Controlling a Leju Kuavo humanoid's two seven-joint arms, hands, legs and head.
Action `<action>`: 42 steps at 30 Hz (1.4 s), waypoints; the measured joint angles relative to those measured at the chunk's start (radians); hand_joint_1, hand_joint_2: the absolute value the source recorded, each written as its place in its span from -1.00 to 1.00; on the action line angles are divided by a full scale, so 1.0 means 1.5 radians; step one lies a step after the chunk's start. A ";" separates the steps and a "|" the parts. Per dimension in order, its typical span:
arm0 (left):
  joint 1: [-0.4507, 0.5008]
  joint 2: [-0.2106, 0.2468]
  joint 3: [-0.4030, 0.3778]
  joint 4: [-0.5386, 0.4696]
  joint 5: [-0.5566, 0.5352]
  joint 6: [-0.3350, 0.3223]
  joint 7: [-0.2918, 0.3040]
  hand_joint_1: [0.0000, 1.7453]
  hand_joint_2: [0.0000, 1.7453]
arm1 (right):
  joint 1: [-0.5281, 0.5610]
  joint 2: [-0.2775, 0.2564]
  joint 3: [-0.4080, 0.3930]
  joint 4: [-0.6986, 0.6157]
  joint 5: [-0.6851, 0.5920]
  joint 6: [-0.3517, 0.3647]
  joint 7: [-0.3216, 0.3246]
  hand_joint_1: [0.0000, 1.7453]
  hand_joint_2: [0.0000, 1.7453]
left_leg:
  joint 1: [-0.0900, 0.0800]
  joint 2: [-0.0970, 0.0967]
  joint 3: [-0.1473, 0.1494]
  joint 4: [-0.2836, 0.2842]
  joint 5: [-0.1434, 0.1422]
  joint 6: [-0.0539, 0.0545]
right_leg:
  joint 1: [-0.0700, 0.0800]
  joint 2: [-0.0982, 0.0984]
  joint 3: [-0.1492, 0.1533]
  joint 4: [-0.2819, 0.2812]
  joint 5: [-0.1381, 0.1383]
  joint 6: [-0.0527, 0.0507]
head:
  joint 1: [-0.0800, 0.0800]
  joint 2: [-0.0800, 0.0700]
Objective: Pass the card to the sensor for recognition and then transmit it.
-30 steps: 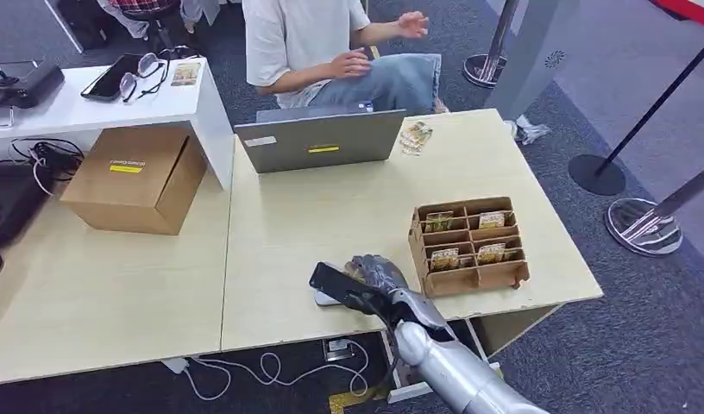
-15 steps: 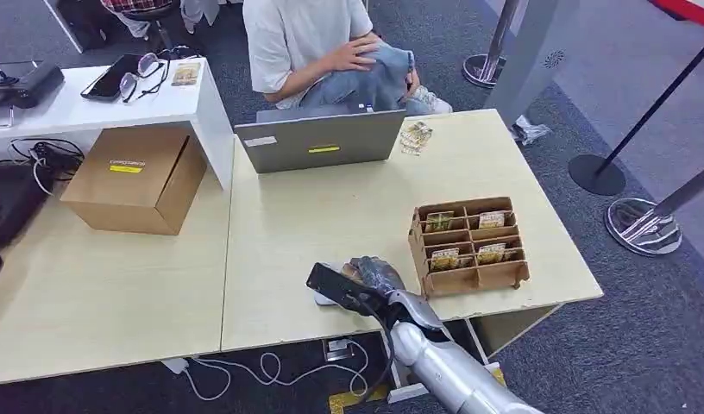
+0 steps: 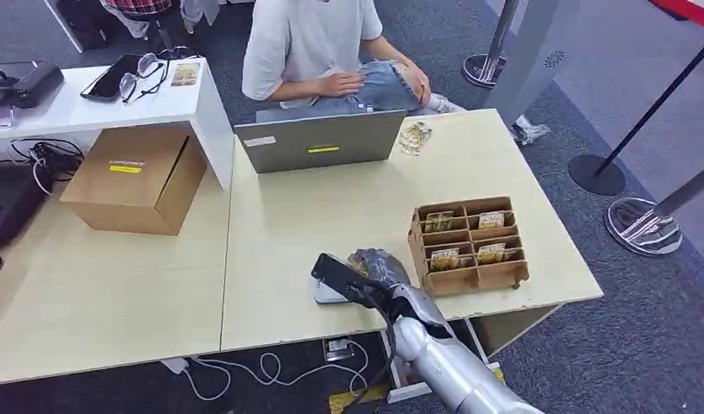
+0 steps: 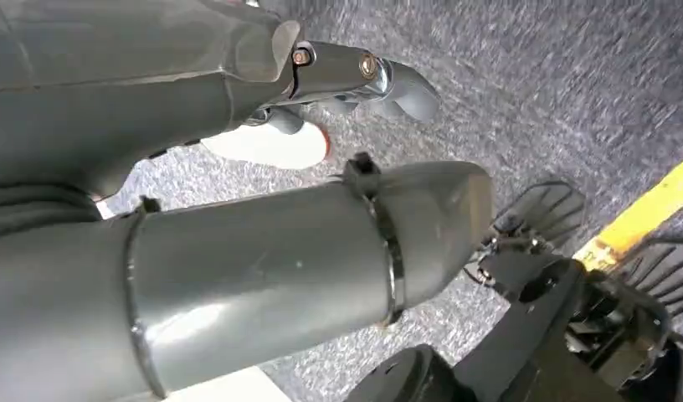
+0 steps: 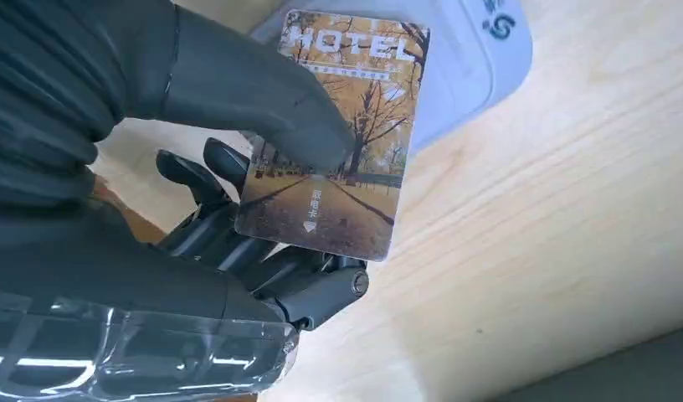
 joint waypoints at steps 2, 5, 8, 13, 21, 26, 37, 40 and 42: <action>0.007 0.001 -0.039 -0.019 0.036 0.006 0.014 -1.00 -1.00 | -0.001 0.000 -0.012 -0.001 0.002 -0.006 0.002 1.00 1.00 | 0.000 0.000 0.000 0.000 0.000 0.000 | 0.000 0.000 0.000 0.000 0.000 0.000 | 0.000 0.000; 0.014 0.005 -0.087 -0.040 0.080 0.014 0.034 -1.00 -1.00 | -0.001 0.000 -0.026 -0.001 0.010 -0.011 0.003 1.00 1.00 | 0.000 0.000 0.000 0.000 0.000 0.000 | 0.000 0.000 0.000 0.000 0.000 0.000 | 0.000 0.000; 0.019 0.012 -0.140 -0.059 0.138 0.026 0.053 -1.00 -1.00 | -0.001 0.001 -0.040 -0.001 0.015 -0.015 0.004 1.00 1.00 | 0.000 0.000 0.000 0.000 0.000 0.000 | 0.000 0.000 0.000 0.000 0.000 0.000 | 0.000 0.000; 0.025 0.027 -0.221 -0.080 0.207 0.043 0.074 -1.00 -1.00 | -0.002 0.001 -0.068 0.000 0.020 -0.017 0.005 1.00 1.00 | 0.000 0.000 0.000 0.000 0.000 0.000 | 0.000 0.000 0.000 0.000 0.000 0.000 | 0.000 0.000; 0.027 0.043 -0.298 -0.097 0.259 0.060 0.094 -1.00 -1.00 | 0.001 0.002 -0.083 0.001 0.043 -0.012 0.011 1.00 1.00 | 0.000 0.000 0.000 0.000 0.000 0.000 | 0.000 0.000 0.000 0.000 0.000 0.000 | 0.000 0.000; 0.027 0.049 -0.324 -0.100 0.280 0.066 0.100 -1.00 -1.00 | 0.007 0.003 -0.083 0.001 0.062 0.001 0.011 1.00 1.00 | 0.000 0.000 0.000 0.000 0.000 0.000 | 0.000 0.000 0.000 0.000 0.000 0.000 | 0.000 0.000; 0.027 0.056 -0.353 -0.100 0.302 0.070 0.104 -1.00 -1.00 | 0.007 0.009 -0.079 0.009 0.077 0.024 -0.009 1.00 1.00 | 0.000 0.000 0.000 0.000 0.000 0.000 | 0.000 0.000 0.000 0.000 0.000 0.000 | 0.000 0.000; 0.026 0.056 -0.355 -0.100 0.306 0.073 0.105 -1.00 -1.00 | 0.006 0.011 -0.067 0.012 0.080 0.035 -0.018 1.00 1.00 | 0.000 0.000 0.000 0.000 0.000 0.000 | 0.000 0.000 0.000 0.000 0.000 0.000 | 0.000 0.000; 0.024 0.057 -0.356 -0.100 0.309 0.076 0.105 -1.00 -1.00 | 0.003 0.013 -0.060 0.015 0.081 0.037 -0.021 1.00 1.00 | 0.000 0.000 0.000 0.000 0.000 0.000 | 0.000 0.000 0.000 0.000 0.000 0.000 | 0.000 0.000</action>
